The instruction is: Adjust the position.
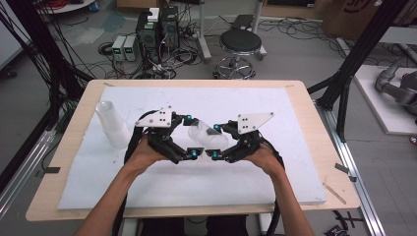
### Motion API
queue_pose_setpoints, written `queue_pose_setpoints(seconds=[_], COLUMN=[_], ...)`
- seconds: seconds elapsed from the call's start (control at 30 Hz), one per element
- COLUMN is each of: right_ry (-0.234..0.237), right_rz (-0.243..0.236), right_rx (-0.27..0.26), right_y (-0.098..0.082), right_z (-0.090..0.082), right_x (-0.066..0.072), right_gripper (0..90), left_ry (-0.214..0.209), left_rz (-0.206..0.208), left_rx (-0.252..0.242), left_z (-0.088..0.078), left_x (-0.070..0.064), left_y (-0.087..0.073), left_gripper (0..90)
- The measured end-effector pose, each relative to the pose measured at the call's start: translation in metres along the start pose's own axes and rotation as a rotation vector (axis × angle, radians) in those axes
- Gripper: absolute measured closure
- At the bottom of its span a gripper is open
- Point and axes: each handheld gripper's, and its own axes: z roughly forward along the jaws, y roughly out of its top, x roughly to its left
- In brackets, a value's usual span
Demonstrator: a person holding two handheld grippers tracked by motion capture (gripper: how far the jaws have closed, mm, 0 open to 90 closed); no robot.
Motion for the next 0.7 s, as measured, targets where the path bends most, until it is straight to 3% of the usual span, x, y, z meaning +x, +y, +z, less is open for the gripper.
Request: queue_pose_setpoints(seconds=[0.03,0.07,0.1,0.13,0.17,0.2,0.23,0.27,0.33,0.4,0.43,0.47,0.5,0.53,0.57,0.7], right_ry=[-0.012,-0.012,-0.013,-0.009,-0.008,-0.008,0.001,0.001,0.021,0.038,0.052,0.052,0.063,0.063,0.07,0.074], right_rz=[-0.007,-0.007,-0.007,-0.007,-0.001,-0.001,-0.005,-0.005,0.004,0.004,0.004,0.004,0.006,0.006,0.004,0.011], right_rx=[0.066,0.066,0.119,0.146,0.178,0.178,0.253,0.253,0.366,0.441,0.505,0.505,0.572,0.572,0.619,0.659], right_y=[0.001,0.001,0.002,0.003,0.005,0.005,0.009,0.009,0.014,0.018,0.022,0.022,0.027,0.027,0.033,0.038], right_z=[0.0,0.0,0.001,0.002,0.003,0.003,0.007,0.007,0.014,0.019,0.024,0.024,0.029,0.029,0.034,0.04], right_x=[0.0,0.0,0.001,0.0,0.001,0.001,0.001,0.001,0.002,0.002,0.002,0.002,0.002,0.002,0.0,-0.003], right_gripper=[33.2,33.2,33.2,33.2,33.2,33.2,33.2,33.2,33.2,33.2,33.2,33.2,33.3,33.3,33.3,33.3], left_ry=[0.029,0.029,0.032,0.032,0.02,0.02,-0.005,-0.005,-0.028,-0.026,-0.023,-0.023,-0.031,-0.031,-0.033,-0.044], left_rz=[0.033,0.033,0.038,0.038,0.033,0.033,0.027,0.027,0.0,-0.014,-0.033,-0.033,-0.043,-0.043,-0.04,-0.024], left_rx=[0.135,0.135,0.261,0.261,0.384,0.384,0.499,0.499,0.593,0.635,0.666,0.666,0.686,0.686,0.687,0.695], left_z=[-0.003,-0.003,-0.006,-0.006,-0.007,-0.007,-0.008,-0.008,-0.009,-0.009,-0.009,-0.009,-0.009,-0.009,-0.008,-0.002], left_x=[-0.001,-0.001,0.0,0.0,0.001,0.001,0.004,0.004,0.008,0.011,0.014,0.014,0.015,0.015,0.015,0.014], left_y=[0.004,0.004,0.007,0.007,0.01,0.01,0.012,0.012,0.013,0.013,0.012,0.012,0.011,0.011,0.011,0.012], left_gripper=[6.3,6.3,6.3,6.3,6.3,6.3,6.3,6.3,6.4,9.3,10.0,10.0,10.0,10.0,10.0,10.1])
